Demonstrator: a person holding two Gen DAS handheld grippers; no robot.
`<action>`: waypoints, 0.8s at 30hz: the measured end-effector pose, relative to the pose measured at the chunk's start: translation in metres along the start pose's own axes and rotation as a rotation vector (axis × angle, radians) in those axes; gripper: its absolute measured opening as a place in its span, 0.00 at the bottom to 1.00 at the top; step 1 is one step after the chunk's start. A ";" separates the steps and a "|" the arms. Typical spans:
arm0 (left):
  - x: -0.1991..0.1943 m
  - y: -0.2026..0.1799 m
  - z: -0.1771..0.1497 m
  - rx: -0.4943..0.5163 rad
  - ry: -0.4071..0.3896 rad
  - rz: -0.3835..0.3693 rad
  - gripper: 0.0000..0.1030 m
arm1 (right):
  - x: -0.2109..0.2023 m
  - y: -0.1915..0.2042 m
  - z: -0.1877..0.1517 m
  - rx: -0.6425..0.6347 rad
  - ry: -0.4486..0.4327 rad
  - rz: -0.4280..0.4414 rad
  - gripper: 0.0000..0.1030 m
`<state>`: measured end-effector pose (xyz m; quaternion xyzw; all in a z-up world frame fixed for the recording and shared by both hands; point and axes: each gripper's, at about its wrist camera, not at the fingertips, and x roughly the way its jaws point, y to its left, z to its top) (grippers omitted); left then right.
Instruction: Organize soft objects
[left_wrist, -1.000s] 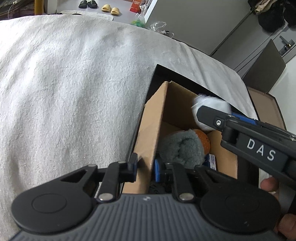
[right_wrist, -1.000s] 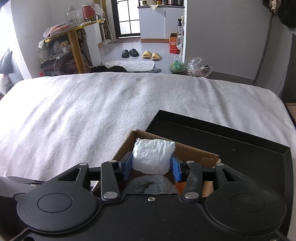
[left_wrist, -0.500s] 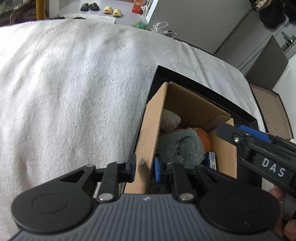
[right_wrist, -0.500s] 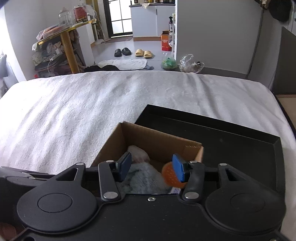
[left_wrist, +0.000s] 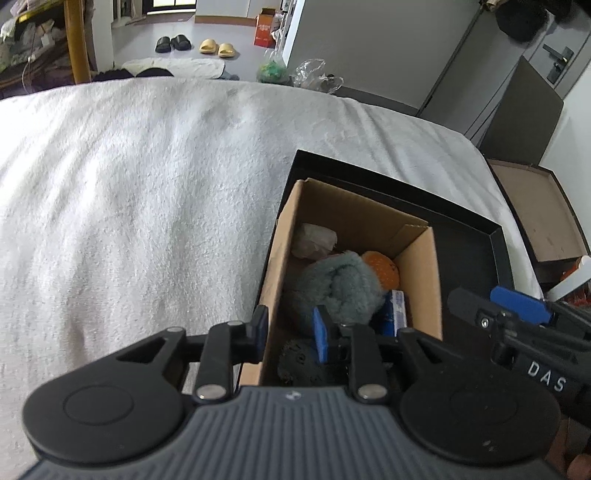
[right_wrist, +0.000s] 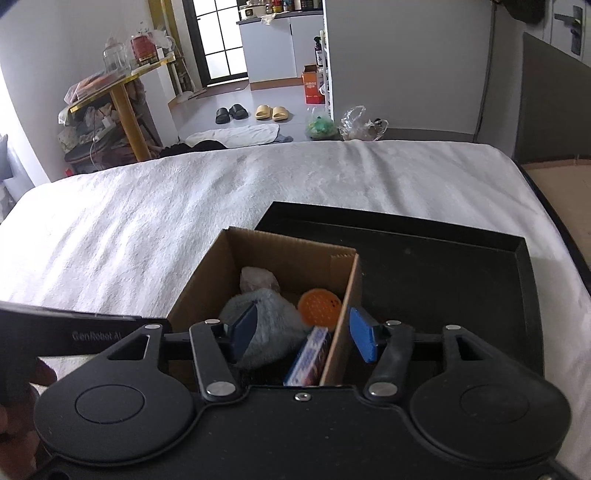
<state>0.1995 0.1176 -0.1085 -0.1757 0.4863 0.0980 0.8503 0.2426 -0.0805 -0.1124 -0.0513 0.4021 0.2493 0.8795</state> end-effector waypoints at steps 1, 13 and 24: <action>-0.003 -0.003 -0.001 0.006 -0.002 0.006 0.26 | -0.004 -0.003 -0.002 0.007 -0.002 0.002 0.55; -0.051 -0.032 -0.013 0.067 -0.044 0.020 0.57 | -0.055 -0.032 -0.021 0.119 -0.046 0.012 0.71; -0.093 -0.054 -0.035 0.121 -0.087 0.043 0.73 | -0.099 -0.055 -0.045 0.222 -0.112 0.017 0.90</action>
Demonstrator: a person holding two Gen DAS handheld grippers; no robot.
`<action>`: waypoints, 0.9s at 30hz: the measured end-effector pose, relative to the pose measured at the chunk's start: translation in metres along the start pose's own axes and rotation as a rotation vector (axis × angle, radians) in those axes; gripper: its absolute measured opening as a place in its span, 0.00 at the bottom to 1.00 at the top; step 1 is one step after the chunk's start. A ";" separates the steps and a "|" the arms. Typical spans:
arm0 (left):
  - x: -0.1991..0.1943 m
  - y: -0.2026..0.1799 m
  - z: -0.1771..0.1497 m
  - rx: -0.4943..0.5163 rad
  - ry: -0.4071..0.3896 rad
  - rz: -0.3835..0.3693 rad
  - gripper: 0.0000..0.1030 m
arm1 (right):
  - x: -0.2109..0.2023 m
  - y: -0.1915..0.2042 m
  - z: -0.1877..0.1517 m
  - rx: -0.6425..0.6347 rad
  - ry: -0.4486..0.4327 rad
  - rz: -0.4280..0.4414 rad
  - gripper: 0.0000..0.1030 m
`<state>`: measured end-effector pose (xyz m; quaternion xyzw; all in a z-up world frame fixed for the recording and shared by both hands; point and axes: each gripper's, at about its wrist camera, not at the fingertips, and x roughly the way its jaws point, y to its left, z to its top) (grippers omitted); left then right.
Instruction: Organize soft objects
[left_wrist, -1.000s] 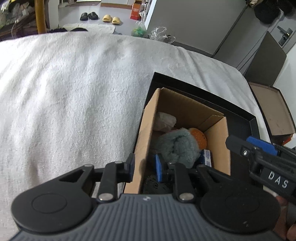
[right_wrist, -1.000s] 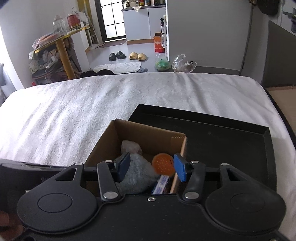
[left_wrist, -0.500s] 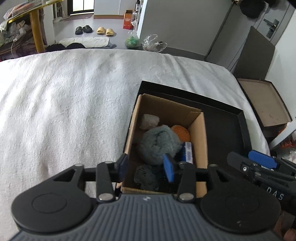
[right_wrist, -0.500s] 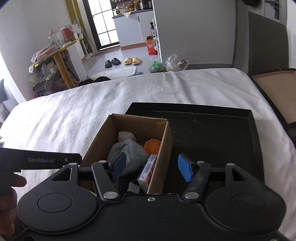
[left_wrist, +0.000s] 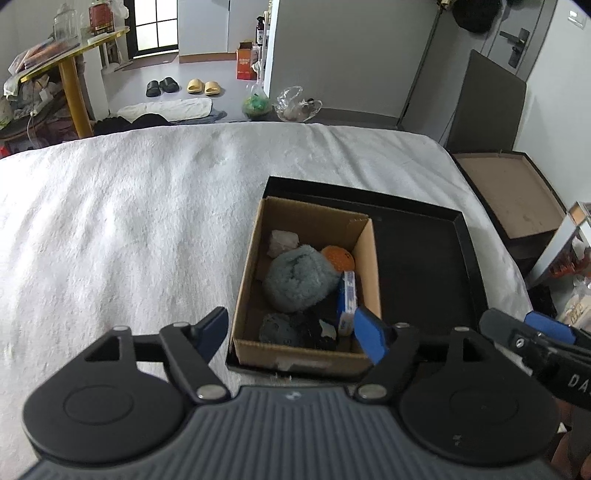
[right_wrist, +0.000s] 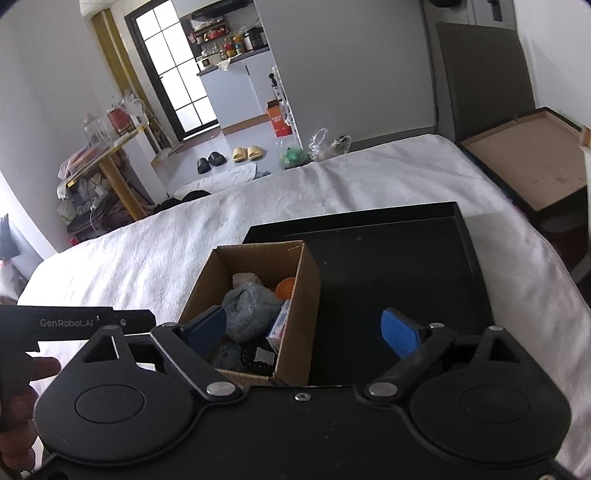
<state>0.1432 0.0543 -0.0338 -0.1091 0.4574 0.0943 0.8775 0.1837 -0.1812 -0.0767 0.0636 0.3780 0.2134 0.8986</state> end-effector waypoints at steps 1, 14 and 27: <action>-0.003 -0.001 -0.002 0.003 0.002 -0.001 0.73 | -0.004 -0.002 -0.002 0.005 -0.004 0.001 0.93; -0.048 -0.013 -0.028 0.057 -0.035 -0.010 0.84 | -0.043 -0.012 -0.021 0.025 0.004 -0.032 1.00; -0.093 -0.017 -0.055 0.125 -0.084 -0.003 0.98 | -0.085 -0.006 -0.036 0.004 0.000 -0.090 1.00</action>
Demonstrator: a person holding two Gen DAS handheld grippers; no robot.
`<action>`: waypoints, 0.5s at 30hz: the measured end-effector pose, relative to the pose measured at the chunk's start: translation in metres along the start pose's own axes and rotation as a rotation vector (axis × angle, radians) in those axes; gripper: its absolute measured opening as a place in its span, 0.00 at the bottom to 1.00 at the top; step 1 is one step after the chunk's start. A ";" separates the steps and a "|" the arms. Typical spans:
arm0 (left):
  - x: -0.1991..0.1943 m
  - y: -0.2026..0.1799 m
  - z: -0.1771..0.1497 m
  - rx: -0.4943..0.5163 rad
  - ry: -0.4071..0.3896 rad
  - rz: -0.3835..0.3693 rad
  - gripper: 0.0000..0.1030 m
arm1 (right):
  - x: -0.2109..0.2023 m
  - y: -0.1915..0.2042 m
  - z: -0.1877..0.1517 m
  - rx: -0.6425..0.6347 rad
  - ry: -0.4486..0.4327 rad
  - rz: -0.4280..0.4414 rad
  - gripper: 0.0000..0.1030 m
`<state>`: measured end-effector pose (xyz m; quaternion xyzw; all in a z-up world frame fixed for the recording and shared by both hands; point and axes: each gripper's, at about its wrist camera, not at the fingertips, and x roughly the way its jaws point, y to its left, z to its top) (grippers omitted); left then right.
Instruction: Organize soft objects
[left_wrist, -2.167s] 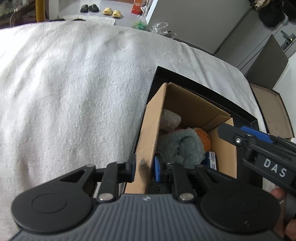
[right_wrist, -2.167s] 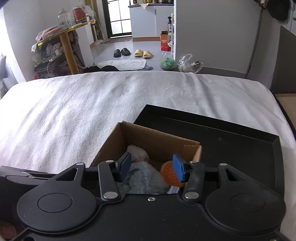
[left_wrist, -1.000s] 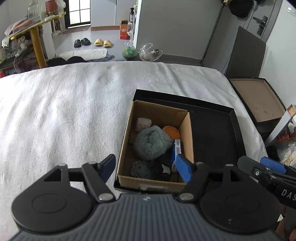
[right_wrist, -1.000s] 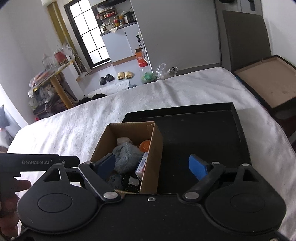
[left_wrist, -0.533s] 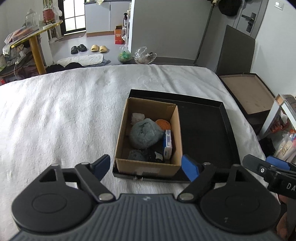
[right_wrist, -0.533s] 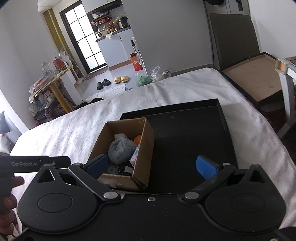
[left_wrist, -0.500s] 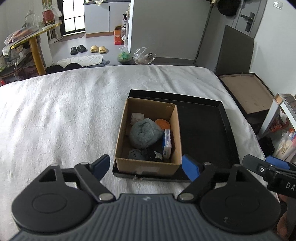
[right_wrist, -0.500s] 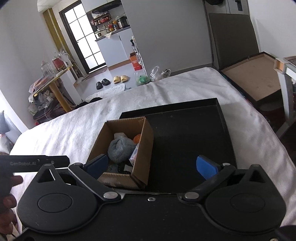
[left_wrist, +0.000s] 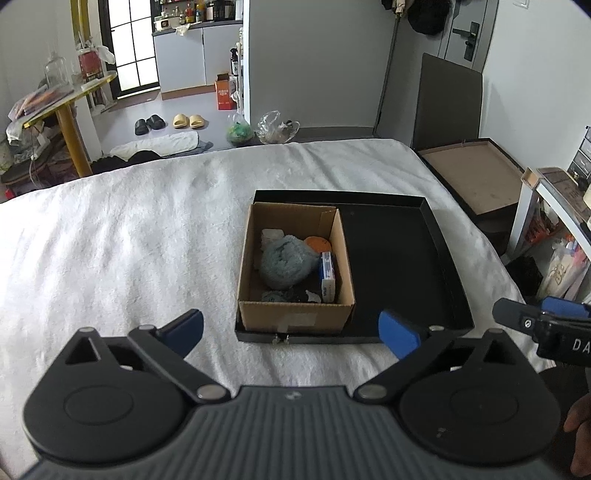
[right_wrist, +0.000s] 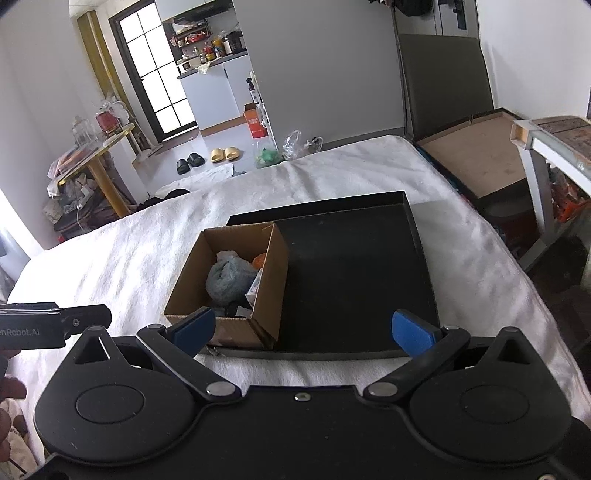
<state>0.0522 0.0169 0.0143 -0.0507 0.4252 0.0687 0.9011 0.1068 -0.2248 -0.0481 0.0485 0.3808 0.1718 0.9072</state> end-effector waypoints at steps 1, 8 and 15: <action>-0.004 0.000 -0.002 -0.001 -0.002 0.002 0.98 | -0.003 0.001 -0.001 -0.004 -0.001 -0.002 1.00; -0.028 0.002 -0.016 -0.001 -0.023 -0.003 0.98 | -0.021 0.006 -0.009 -0.011 0.008 -0.002 1.00; -0.042 0.007 -0.025 -0.024 -0.037 -0.009 0.98 | -0.039 0.016 -0.015 -0.028 -0.005 -0.002 1.00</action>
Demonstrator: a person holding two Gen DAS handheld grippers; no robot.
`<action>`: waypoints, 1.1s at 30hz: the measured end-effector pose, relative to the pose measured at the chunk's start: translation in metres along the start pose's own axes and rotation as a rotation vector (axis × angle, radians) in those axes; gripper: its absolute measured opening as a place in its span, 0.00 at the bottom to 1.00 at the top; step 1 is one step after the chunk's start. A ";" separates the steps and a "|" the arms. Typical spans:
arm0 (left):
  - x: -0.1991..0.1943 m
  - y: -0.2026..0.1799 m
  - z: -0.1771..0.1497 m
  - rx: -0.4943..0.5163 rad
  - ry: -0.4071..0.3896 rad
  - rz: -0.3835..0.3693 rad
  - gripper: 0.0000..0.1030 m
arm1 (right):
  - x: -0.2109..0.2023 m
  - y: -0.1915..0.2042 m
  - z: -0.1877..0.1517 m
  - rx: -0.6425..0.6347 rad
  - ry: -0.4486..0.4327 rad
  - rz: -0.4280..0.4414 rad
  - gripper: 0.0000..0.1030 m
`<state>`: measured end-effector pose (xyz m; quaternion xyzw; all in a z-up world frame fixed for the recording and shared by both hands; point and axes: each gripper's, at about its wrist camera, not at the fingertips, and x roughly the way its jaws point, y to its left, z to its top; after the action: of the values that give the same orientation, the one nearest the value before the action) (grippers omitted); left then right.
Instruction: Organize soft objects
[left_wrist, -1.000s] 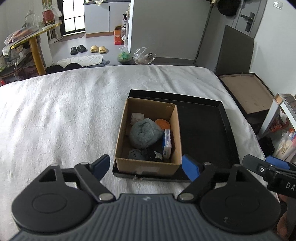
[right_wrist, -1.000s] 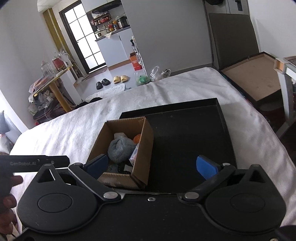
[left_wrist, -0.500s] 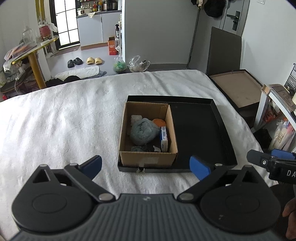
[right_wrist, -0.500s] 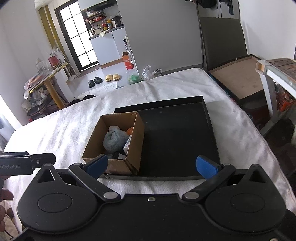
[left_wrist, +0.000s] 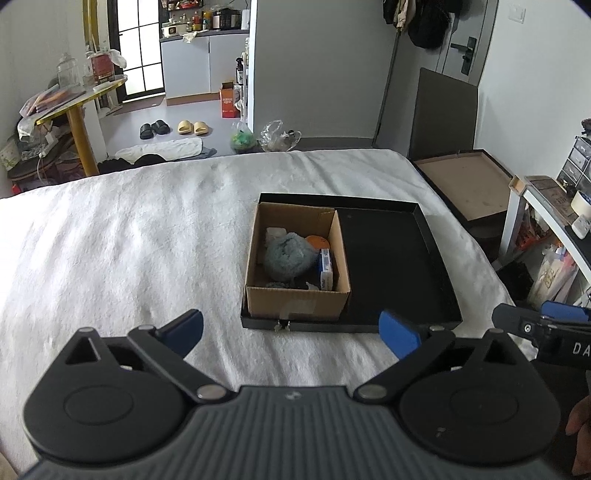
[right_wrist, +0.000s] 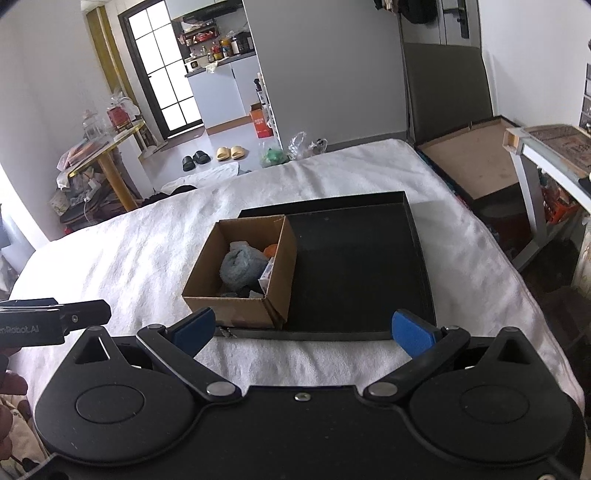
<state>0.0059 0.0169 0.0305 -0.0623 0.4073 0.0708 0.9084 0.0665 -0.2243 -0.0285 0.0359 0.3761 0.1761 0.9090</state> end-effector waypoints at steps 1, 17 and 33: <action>-0.002 0.000 -0.001 0.001 -0.001 -0.003 0.98 | -0.003 0.001 -0.001 -0.006 -0.002 -0.002 1.00; -0.027 0.002 -0.005 0.010 -0.041 -0.031 0.98 | -0.030 0.007 -0.002 -0.002 -0.030 -0.043 1.00; -0.030 0.005 -0.007 0.012 -0.045 -0.034 0.98 | -0.034 0.019 -0.003 -0.017 -0.034 -0.042 1.00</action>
<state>-0.0198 0.0186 0.0485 -0.0620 0.3861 0.0541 0.9188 0.0366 -0.2188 -0.0043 0.0234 0.3595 0.1597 0.9191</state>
